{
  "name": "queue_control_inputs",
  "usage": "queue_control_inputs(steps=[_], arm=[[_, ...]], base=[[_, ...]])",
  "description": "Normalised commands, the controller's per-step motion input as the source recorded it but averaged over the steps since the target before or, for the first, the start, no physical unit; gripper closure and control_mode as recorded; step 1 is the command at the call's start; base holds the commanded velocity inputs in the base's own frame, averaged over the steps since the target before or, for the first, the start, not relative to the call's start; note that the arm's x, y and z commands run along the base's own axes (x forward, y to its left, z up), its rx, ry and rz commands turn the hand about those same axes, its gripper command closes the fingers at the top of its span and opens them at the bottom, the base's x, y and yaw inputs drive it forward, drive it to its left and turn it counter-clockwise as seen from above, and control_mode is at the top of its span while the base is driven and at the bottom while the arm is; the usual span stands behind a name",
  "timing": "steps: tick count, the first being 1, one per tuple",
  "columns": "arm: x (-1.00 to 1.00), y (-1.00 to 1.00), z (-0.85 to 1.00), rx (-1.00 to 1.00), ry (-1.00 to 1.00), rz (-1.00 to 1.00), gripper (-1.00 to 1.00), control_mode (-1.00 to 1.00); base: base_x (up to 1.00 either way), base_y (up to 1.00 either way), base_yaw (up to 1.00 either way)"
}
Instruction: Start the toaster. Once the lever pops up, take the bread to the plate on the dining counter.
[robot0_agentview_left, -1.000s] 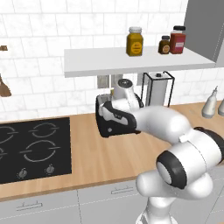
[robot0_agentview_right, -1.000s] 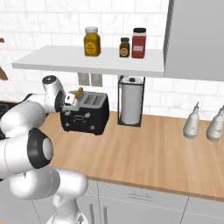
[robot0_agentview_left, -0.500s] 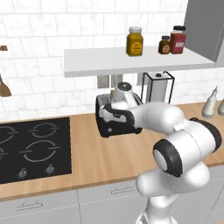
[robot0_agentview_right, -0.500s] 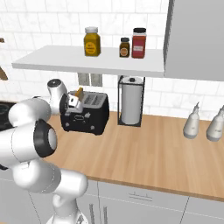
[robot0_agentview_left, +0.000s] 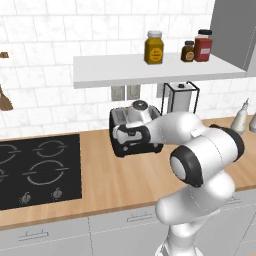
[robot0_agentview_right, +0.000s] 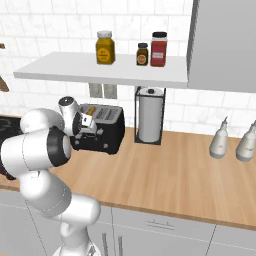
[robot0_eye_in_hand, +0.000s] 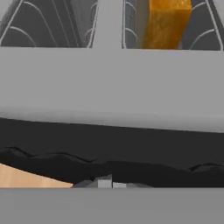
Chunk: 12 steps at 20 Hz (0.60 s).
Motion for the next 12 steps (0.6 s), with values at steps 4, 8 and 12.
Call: queue_control_inputs(steps=[4, 8, 12], arm=[[0.00, 0.00, -0.59, 0.00, -0.01, 0.00, 1.00, -1.00], [-0.06, 0.00, -0.11, 0.00, -0.09, 0.00, 1.00, -1.00], [-0.17, 0.00, 0.28, 0.00, -0.11, 0.00, 1.00, -1.00]], base=[[0.00, 0.00, 0.00], [0.00, 0.00, 0.00], [0.00, 0.00, 0.00]])
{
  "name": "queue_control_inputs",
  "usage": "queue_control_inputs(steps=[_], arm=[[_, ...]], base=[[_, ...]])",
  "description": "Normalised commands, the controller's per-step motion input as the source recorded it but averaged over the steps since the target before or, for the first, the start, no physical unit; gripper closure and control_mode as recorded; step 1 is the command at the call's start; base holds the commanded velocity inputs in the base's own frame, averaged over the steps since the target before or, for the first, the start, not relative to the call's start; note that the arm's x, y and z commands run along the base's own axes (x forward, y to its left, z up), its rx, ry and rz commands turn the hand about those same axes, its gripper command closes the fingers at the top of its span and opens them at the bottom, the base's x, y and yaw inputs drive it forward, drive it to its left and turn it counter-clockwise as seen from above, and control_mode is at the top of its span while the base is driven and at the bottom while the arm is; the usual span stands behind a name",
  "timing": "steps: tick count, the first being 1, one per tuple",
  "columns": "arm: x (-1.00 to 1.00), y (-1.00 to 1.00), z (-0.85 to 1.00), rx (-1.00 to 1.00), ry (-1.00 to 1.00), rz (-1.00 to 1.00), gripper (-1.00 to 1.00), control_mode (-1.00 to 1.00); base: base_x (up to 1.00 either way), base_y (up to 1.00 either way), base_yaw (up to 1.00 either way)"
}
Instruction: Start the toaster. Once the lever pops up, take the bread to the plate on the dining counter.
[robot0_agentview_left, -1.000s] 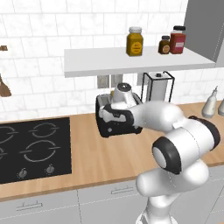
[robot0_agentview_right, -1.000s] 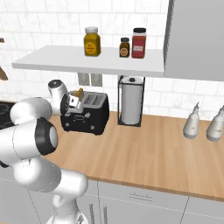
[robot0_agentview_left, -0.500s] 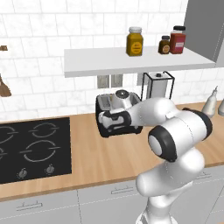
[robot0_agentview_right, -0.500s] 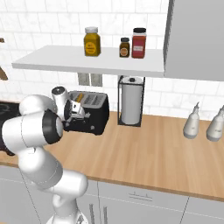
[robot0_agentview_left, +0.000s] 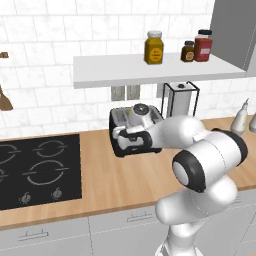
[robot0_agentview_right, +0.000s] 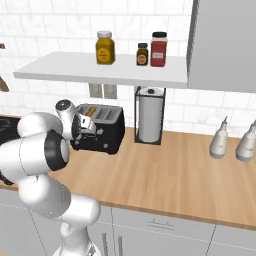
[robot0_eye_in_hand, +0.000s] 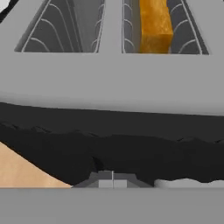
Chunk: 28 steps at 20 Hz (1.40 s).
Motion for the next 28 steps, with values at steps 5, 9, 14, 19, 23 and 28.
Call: queue_control_inputs(steps=[5, 9, 14, 19, 23, 28], arm=[[-0.08, 0.00, 0.50, 0.00, -0.10, 0.00, 1.00, -1.00], [0.00, 0.00, 0.55, 0.02, -0.07, 0.00, 1.00, -1.00], [0.00, -0.01, 0.46, 0.04, -0.06, 0.00, 1.00, -1.00], [-0.05, -0.10, 0.32, 0.02, -0.07, 0.00, 1.00, -1.00], [0.00, -0.16, 0.35, 0.01, -0.07, 0.00, 1.00, -1.00], [0.00, -0.08, 0.22, 0.00, -0.04, 0.00, 1.00, -1.00]], base=[[0.00, 0.00, 0.00], [0.00, 0.00, 0.00], [0.00, 0.00, 0.00], [0.00, 0.00, 0.00], [0.00, 0.00, 0.00], [0.00, 0.00, 0.00]])
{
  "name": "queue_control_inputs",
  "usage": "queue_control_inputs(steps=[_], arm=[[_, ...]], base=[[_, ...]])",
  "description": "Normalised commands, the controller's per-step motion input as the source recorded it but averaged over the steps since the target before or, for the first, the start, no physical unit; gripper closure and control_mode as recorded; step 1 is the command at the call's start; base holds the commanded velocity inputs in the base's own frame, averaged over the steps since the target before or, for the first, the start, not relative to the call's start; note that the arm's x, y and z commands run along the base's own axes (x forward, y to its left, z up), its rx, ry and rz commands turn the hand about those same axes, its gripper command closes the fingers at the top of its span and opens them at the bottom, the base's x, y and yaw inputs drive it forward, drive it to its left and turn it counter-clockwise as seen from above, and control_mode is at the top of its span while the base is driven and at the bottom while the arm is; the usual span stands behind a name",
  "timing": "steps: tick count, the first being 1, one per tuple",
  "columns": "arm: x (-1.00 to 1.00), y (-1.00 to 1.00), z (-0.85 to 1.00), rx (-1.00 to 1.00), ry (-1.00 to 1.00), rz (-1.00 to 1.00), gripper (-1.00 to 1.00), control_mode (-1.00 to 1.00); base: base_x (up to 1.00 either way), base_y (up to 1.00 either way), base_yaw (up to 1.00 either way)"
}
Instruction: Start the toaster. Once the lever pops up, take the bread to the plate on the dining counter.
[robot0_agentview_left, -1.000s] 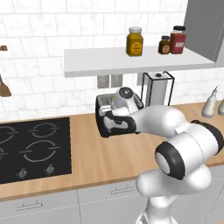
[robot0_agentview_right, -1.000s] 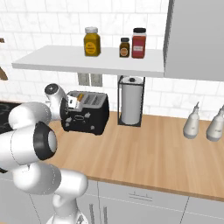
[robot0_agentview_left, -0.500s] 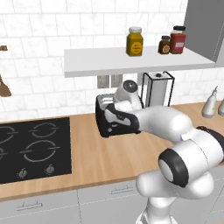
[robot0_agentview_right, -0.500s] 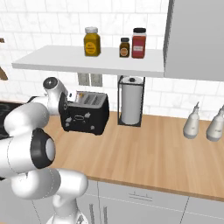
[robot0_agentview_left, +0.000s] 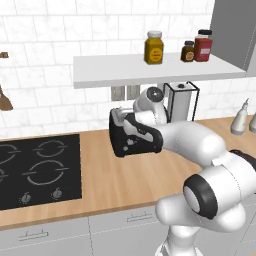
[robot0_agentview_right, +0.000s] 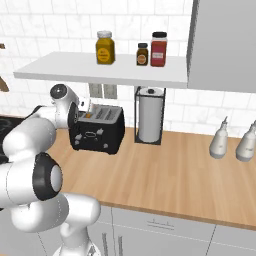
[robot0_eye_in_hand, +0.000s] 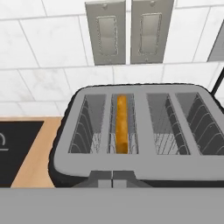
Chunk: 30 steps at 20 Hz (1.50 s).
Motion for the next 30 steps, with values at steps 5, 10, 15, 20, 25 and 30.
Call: queue_control_inputs(steps=[5, 10, 15, 20, 25, 30], arm=[[0.00, 0.00, 0.02, 0.00, -0.01, 0.00, 1.00, -1.00], [0.00, -0.16, 0.00, 0.00, 0.00, 0.00, 1.00, -1.00], [0.00, -0.07, 0.00, 0.00, 0.00, 0.00, 1.00, -1.00], [0.01, 0.00, 0.00, 0.00, 0.00, 0.00, 1.00, -1.00], [0.09, 0.00, 0.00, 0.00, 0.00, 0.00, 1.00, -1.00], [0.16, 0.00, 0.00, 0.00, 0.00, 0.00, 1.00, -1.00]], base=[[0.00, 0.00, 0.00], [0.00, 0.00, 0.00], [0.00, 0.00, 0.00], [0.00, 0.00, 0.00], [0.00, 0.00, 0.00], [0.00, 0.00, 0.00]])
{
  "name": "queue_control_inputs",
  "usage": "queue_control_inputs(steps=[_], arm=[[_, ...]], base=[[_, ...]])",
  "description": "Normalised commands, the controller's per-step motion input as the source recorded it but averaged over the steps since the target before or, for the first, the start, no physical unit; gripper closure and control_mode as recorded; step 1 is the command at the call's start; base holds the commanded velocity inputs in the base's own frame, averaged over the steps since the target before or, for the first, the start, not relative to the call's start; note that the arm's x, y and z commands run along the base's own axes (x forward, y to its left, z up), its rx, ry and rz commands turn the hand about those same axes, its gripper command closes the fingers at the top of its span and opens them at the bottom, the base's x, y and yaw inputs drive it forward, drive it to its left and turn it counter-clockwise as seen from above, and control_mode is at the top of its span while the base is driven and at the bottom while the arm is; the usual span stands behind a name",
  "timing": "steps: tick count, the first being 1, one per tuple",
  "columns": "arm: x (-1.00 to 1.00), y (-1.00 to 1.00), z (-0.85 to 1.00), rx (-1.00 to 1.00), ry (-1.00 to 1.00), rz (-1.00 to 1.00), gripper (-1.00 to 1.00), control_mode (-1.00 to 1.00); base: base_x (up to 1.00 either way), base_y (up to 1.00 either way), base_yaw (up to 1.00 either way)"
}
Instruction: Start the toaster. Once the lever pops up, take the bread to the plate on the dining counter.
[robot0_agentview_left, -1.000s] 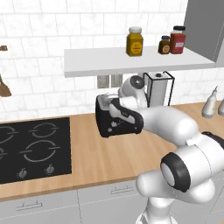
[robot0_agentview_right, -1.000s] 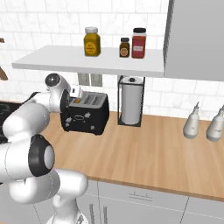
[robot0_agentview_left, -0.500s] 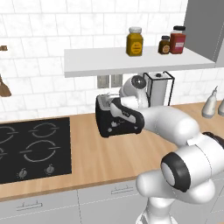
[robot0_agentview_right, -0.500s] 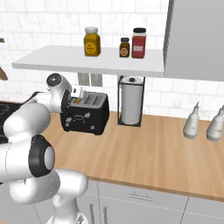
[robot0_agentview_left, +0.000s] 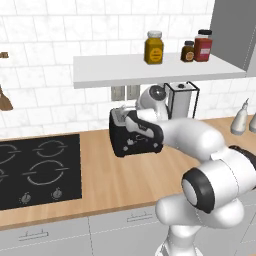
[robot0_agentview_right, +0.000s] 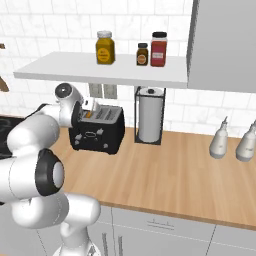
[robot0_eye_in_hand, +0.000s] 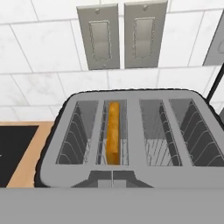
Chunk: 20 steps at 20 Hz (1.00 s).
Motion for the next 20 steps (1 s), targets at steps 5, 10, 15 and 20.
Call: queue_control_inputs(steps=[5, 10, 15, 20], arm=[[0.13, 0.00, 0.00, 0.00, 0.00, 0.00, -1.00, -1.00], [0.06, 0.00, 0.00, 0.00, 0.00, 0.00, -1.00, -1.00], [0.02, 0.00, 0.00, 0.00, 0.00, 0.00, -1.00, -1.00], [0.00, 0.00, 0.00, 0.00, 0.00, 0.00, -1.00, -1.00]], base=[[0.00, 0.00, 0.00], [0.00, 0.00, 0.00], [0.00, 0.00, 0.00], [0.00, 0.00, 0.00]])
